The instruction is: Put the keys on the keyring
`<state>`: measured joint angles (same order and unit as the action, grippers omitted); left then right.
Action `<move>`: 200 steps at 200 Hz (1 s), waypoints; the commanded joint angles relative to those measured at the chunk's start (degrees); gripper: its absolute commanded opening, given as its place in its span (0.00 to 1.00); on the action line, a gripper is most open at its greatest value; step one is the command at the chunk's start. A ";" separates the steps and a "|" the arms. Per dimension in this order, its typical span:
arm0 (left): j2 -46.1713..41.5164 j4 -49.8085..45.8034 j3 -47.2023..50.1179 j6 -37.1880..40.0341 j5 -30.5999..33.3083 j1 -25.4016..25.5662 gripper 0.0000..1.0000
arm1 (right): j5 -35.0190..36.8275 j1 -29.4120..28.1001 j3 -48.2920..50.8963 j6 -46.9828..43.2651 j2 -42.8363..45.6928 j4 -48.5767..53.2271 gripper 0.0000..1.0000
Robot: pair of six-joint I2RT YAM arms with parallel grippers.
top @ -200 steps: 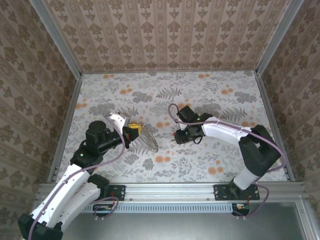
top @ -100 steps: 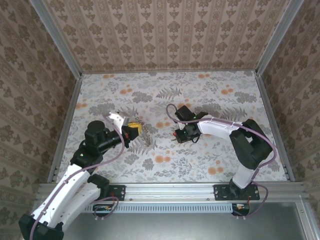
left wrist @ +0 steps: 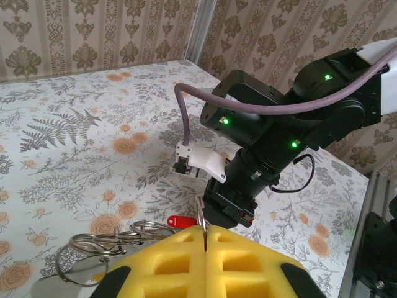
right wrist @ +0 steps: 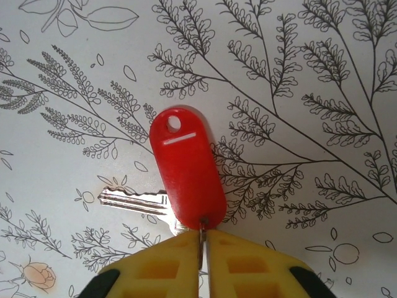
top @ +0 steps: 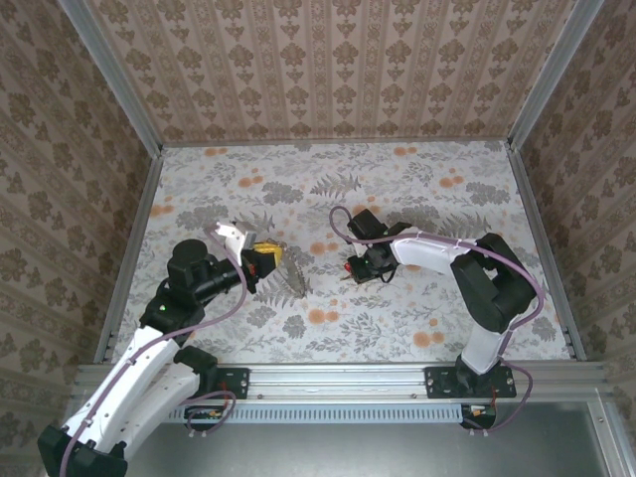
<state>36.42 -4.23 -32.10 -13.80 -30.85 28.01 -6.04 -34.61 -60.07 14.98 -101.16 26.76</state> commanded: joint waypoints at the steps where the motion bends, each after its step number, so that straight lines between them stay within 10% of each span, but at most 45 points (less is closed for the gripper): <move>1: -0.57 3.17 0.11 -1.17 -1.50 -0.48 0.00 | -0.81 0.46 -1.34 -0.48 -0.54 -0.26 0.06; 126: -1.20 0.46 -4.18 0.73 -5.11 0.65 0.00 | -15.01 -10.90 12.68 -21.72 44.11 -13.81 0.00; 200: 2.86 -12.86 -18.23 15.16 -15.35 16.22 0.00 | -28.91 -11.19 8.92 -30.78 55.90 -13.29 0.00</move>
<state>37.19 -11.40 -44.12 -6.63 -39.99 40.32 -27.75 -45.65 -49.04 -10.41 -45.89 13.41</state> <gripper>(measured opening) 0.060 0.066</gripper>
